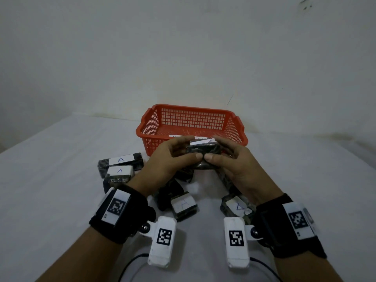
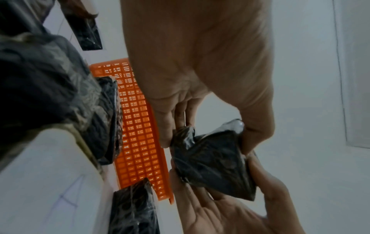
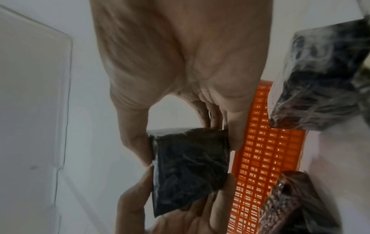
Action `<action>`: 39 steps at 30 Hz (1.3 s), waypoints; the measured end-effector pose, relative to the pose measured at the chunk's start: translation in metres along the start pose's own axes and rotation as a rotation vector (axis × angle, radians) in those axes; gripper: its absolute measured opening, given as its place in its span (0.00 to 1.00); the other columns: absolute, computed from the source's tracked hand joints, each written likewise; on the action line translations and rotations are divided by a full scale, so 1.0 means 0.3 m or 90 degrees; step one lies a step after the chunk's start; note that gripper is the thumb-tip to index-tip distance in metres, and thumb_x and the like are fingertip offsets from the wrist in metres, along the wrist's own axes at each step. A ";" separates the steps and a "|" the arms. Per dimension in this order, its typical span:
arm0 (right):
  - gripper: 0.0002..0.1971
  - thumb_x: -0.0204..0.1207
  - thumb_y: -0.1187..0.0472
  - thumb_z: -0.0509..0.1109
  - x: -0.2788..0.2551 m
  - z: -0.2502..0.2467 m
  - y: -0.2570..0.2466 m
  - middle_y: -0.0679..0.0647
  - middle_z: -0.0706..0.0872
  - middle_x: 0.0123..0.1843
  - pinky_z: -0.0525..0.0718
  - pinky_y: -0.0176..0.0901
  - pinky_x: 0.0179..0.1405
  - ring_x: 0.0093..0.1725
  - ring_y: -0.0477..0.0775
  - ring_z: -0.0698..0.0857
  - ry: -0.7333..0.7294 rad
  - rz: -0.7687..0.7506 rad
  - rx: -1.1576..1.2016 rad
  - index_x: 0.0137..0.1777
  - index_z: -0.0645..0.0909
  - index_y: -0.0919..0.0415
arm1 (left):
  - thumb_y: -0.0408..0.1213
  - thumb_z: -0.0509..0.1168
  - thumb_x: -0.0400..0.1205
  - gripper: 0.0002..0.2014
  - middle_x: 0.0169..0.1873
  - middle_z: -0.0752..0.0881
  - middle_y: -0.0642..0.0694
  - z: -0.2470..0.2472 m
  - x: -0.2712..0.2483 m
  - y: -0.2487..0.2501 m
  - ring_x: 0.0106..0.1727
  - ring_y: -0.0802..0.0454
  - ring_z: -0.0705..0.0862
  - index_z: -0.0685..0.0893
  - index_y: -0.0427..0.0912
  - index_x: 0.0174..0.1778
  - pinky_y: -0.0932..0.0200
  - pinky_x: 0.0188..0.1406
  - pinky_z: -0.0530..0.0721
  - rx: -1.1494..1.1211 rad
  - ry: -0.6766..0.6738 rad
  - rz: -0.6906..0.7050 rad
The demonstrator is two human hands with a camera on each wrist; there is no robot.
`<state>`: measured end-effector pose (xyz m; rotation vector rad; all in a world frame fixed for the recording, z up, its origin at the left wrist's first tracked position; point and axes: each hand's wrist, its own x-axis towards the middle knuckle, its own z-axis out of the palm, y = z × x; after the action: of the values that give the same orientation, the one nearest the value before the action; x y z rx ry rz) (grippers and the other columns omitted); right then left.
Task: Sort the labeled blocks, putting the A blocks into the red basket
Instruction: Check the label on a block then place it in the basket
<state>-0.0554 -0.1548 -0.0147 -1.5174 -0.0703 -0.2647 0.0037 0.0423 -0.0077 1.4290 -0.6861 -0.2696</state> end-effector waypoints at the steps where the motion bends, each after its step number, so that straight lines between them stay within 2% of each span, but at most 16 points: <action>1: 0.30 0.67 0.58 0.87 -0.003 0.006 -0.004 0.54 0.93 0.65 0.88 0.49 0.68 0.68 0.54 0.91 -0.017 0.000 0.004 0.70 0.85 0.55 | 0.35 0.73 0.77 0.27 0.61 0.91 0.47 -0.002 0.000 -0.001 0.62 0.52 0.91 0.81 0.40 0.74 0.61 0.56 0.90 0.000 0.010 0.006; 4: 0.22 0.70 0.57 0.80 -0.010 0.010 -0.023 0.54 0.95 0.61 0.90 0.40 0.57 0.64 0.54 0.93 -0.035 -0.009 0.024 0.64 0.88 0.56 | 0.38 0.74 0.73 0.30 0.61 0.92 0.48 -0.007 -0.001 -0.001 0.63 0.51 0.91 0.80 0.43 0.74 0.58 0.59 0.90 -0.016 -0.001 0.005; 7: 0.21 0.68 0.57 0.80 -0.011 -0.002 -0.029 0.54 0.96 0.59 0.91 0.40 0.55 0.63 0.55 0.94 -0.005 -0.025 0.035 0.63 0.88 0.56 | 0.37 0.74 0.74 0.29 0.63 0.91 0.49 -0.002 -0.006 0.006 0.65 0.50 0.90 0.80 0.46 0.74 0.56 0.62 0.89 -0.024 -0.048 -0.007; 9: 0.21 0.69 0.58 0.83 -0.012 -0.005 -0.026 0.54 0.95 0.60 0.91 0.43 0.58 0.64 0.55 0.93 -0.005 -0.028 0.022 0.63 0.88 0.55 | 0.32 0.74 0.77 0.26 0.62 0.91 0.48 0.000 -0.007 0.010 0.65 0.50 0.90 0.81 0.46 0.73 0.57 0.61 0.89 -0.002 -0.055 -0.002; 11: 0.23 0.70 0.59 0.86 -0.012 -0.006 -0.016 0.53 0.94 0.64 0.89 0.49 0.67 0.68 0.54 0.91 -0.022 -0.020 -0.002 0.65 0.88 0.51 | 0.29 0.74 0.78 0.23 0.59 0.92 0.52 -0.006 -0.004 0.008 0.62 0.55 0.91 0.83 0.49 0.69 0.62 0.55 0.89 0.018 -0.025 0.013; 14: 0.29 0.67 0.60 0.87 -0.013 -0.008 -0.019 0.51 0.91 0.69 0.85 0.53 0.75 0.72 0.50 0.88 -0.033 -0.023 -0.038 0.68 0.85 0.46 | 0.35 0.76 0.73 0.28 0.59 0.92 0.54 -0.014 -0.007 0.012 0.63 0.55 0.90 0.81 0.49 0.71 0.60 0.57 0.89 0.001 -0.025 0.010; 17: 0.36 0.64 0.60 0.86 -0.016 -0.009 -0.029 0.52 0.89 0.72 0.85 0.53 0.75 0.72 0.50 0.88 -0.026 -0.035 -0.057 0.74 0.81 0.50 | 0.34 0.77 0.71 0.33 0.60 0.91 0.56 -0.017 -0.008 0.014 0.63 0.57 0.90 0.78 0.48 0.74 0.60 0.56 0.89 -0.009 -0.040 0.003; 20: 0.36 0.69 0.60 0.85 -0.020 0.006 -0.037 0.53 0.90 0.70 0.90 0.49 0.66 0.70 0.54 0.90 -0.055 0.000 -0.011 0.78 0.79 0.52 | 0.26 0.79 0.72 0.36 0.66 0.88 0.53 -0.022 -0.002 0.002 0.68 0.56 0.87 0.76 0.48 0.76 0.56 0.62 0.89 0.023 -0.008 0.025; 23: 0.26 0.80 0.50 0.76 -0.027 0.029 -0.058 0.57 0.93 0.65 0.93 0.50 0.54 0.62 0.59 0.93 -0.037 0.050 0.045 0.76 0.82 0.56 | 0.23 0.81 0.69 0.42 0.72 0.83 0.52 -0.022 -0.001 -0.006 0.70 0.51 0.87 0.73 0.52 0.77 0.50 0.64 0.89 0.033 -0.028 0.034; 25: 0.20 0.83 0.54 0.72 -0.025 0.033 -0.052 0.58 0.94 0.62 0.94 0.50 0.51 0.59 0.59 0.95 0.004 0.051 0.023 0.73 0.84 0.57 | 0.24 0.82 0.67 0.45 0.74 0.80 0.51 -0.017 0.000 -0.008 0.72 0.48 0.85 0.72 0.54 0.78 0.46 0.64 0.89 0.010 -0.067 0.038; 27: 0.20 0.83 0.62 0.75 -0.024 0.031 -0.037 0.56 0.95 0.61 0.94 0.51 0.53 0.57 0.57 0.95 0.044 0.030 -0.019 0.74 0.83 0.55 | 0.30 0.81 0.72 0.42 0.74 0.80 0.52 -0.007 0.000 -0.012 0.72 0.52 0.85 0.71 0.56 0.80 0.48 0.61 0.90 0.001 -0.071 0.043; 30: 0.27 0.79 0.70 0.78 -0.031 0.026 -0.031 0.55 0.94 0.63 0.94 0.50 0.57 0.59 0.54 0.95 0.030 -0.026 -0.055 0.75 0.81 0.51 | 0.46 0.73 0.81 0.27 0.69 0.85 0.53 0.010 0.001 -0.004 0.67 0.54 0.88 0.76 0.55 0.77 0.54 0.59 0.91 0.016 0.017 0.055; 33: 0.32 0.74 0.72 0.81 -0.041 0.026 -0.034 0.55 0.92 0.65 0.93 0.50 0.58 0.61 0.55 0.94 -0.003 -0.063 -0.087 0.76 0.80 0.49 | 0.37 0.74 0.79 0.22 0.63 0.89 0.50 0.006 0.002 -0.006 0.65 0.53 0.89 0.83 0.45 0.71 0.56 0.61 0.90 0.043 0.080 0.107; 36: 0.29 0.74 0.57 0.82 -0.034 0.030 -0.035 0.53 0.90 0.66 0.92 0.45 0.52 0.61 0.53 0.93 0.026 -0.041 -0.096 0.74 0.80 0.41 | 0.29 0.76 0.77 0.23 0.64 0.90 0.49 -0.003 0.000 -0.008 0.66 0.54 0.89 0.83 0.41 0.68 0.60 0.63 0.88 0.047 0.073 0.147; 38: 0.22 0.78 0.45 0.77 -0.033 0.039 -0.044 0.54 0.90 0.67 0.93 0.53 0.55 0.63 0.55 0.93 0.032 0.039 -0.065 0.72 0.82 0.39 | 0.24 0.77 0.75 0.25 0.64 0.89 0.49 -0.002 -0.003 -0.008 0.67 0.54 0.88 0.82 0.41 0.68 0.60 0.62 0.88 0.055 0.051 0.158; 39: 0.21 0.78 0.42 0.75 -0.033 0.041 -0.046 0.54 0.91 0.66 0.93 0.57 0.58 0.62 0.57 0.93 0.026 0.071 -0.045 0.70 0.84 0.42 | 0.23 0.77 0.75 0.25 0.64 0.89 0.50 -0.001 -0.005 -0.010 0.67 0.54 0.88 0.82 0.42 0.67 0.59 0.62 0.88 0.065 0.041 0.160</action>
<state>-0.0666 -0.1419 -0.0025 -1.5802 0.0564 -0.2113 0.0033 0.0429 -0.0108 1.4250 -0.8275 0.0076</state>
